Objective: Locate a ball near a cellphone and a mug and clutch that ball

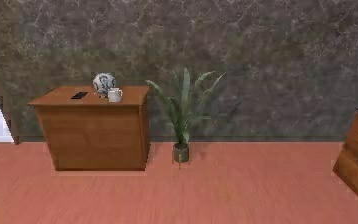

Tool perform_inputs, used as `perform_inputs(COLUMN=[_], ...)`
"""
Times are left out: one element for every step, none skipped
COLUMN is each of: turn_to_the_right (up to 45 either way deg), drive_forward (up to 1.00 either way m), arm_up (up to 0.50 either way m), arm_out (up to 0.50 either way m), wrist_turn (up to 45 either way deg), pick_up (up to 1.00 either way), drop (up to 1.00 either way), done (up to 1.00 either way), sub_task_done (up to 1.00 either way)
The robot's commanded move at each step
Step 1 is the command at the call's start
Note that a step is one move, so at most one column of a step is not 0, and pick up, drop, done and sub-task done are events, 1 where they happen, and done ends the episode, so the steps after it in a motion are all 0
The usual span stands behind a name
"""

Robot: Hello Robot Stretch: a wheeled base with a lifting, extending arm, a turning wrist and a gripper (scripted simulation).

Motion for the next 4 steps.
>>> perform_inputs(turn_to_the_right=[0.0,-45.0,-39.0,-3.0], drive_forward=[0.90,0.00,0.00,0.00], arm_up=[0.00,0.00,0.00,0.00], arm_out=[0.00,0.00,0.00,0.00], wrist_turn=[0.0,0.0,0.0,0.0], pick_up=[0.00,0.00,0.00,0.00], drop=[0.00,0.00,0.00,0.00], done=[0.00,0.00,0.00,0.00], sub_task_done=[0.00,0.00,0.00,0.00])
